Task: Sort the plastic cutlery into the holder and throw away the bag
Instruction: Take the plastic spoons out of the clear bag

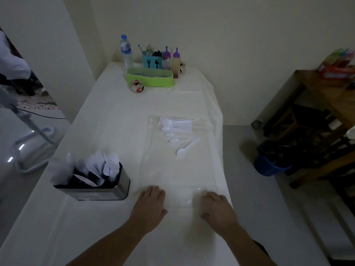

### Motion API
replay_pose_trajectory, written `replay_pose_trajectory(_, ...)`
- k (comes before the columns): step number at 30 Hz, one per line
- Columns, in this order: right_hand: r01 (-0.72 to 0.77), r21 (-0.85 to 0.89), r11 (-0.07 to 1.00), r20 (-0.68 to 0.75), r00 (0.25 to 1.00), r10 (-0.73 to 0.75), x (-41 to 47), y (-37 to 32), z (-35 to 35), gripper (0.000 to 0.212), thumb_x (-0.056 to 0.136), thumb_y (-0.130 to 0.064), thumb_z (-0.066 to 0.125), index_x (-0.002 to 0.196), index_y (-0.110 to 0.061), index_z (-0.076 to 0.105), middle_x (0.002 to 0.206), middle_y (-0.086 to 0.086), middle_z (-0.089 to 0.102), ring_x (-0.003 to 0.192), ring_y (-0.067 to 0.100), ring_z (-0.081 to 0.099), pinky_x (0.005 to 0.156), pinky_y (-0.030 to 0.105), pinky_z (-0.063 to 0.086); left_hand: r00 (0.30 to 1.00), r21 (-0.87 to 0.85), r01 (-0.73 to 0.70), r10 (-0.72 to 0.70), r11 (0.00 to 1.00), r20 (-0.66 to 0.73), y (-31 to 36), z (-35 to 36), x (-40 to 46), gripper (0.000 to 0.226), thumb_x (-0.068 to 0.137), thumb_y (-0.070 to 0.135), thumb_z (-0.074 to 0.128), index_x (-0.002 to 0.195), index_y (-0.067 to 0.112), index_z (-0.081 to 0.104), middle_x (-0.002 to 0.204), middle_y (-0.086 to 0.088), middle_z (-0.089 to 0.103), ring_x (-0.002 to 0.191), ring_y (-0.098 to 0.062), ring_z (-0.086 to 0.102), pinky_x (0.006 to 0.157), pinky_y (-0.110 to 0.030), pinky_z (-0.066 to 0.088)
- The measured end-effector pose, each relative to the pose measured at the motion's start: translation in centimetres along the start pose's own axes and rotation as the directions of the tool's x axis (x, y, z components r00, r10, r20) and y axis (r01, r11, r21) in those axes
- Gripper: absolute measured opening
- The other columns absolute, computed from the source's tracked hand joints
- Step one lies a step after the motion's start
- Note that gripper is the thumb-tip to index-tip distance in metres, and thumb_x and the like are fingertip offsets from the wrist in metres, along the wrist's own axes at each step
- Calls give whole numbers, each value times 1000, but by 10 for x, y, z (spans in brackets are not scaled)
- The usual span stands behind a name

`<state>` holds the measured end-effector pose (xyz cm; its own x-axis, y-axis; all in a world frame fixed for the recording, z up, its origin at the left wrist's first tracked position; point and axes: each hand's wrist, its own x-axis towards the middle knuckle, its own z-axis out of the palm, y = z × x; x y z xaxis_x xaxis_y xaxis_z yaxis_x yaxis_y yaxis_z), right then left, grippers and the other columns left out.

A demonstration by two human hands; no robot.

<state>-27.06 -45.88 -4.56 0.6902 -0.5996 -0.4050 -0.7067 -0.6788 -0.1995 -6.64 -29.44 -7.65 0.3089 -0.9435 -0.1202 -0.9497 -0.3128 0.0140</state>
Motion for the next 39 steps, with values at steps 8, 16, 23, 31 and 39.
replay_pose_trajectory(8, 62, -82, 995, -1, 998, -62, 7, 6, 0, 39, 86, -42, 57, 122, -27, 60, 138, 1, 47, 124, 29, 49, 101, 36, 42, 998, -43, 14, -11, 999, 68, 3, -7, 4, 54, 85, 41, 65, 127, 8, 56, 130, -21, 54, 122, -40, 52, 95, -46, 50)
replay_pose_trajectory(16, -17, -131, 991, -215, 976, -11, 0, -7, 8, 21, 94, -20, 49, 102, -21, 69, 116, -1, 65, 95, 28, 60, 74, 30, 46, 998, -14, 4, -3, 1000, 55, 4, -8, -2, 41, 97, 38, 45, 128, 12, 51, 139, -20, 45, 127, -38, 44, 100, -47, 44)
replay_pose_trajectory(23, -29, -258, 966, -191, 981, -21, -23, -26, 16, 9, 67, -4, 69, 70, -10, 64, 70, 9, 63, 57, 30, 60, 50, 29, 45, 997, -70, 57, -60, 996, -42, 0, -17, -39, 54, 90, 47, 32, 123, 10, 55, 130, -18, 53, 122, -37, 48, 100, -46, 42)
replay_pose_trajectory(31, 137, -174, 975, -106, 982, -157, -83, -84, 32, 20, 82, -20, 53, 94, -8, 64, 90, 14, 66, 78, 36, 69, 64, 38, 53, 571, -690, 715, -665, 115, 481, 20, -36, -114, 56, 95, 54, 44, 74, 5, 59, 70, -10, 63, 69, -30, 64, 67, -38, 55)
replay_pose_trajectory(39, 258, -48, 965, 88, 963, -254, -140, -157, 68, 29, 93, -26, 44, 112, -9, 57, 111, 15, 62, 97, 37, 64, 79, 38, 49, 483, -692, 651, -534, -311, 694, 18, -33, -138, 22, 92, 16, 56, 79, -1, 62, 75, -22, 68, 57, -30, 63, 61, -42, 58)
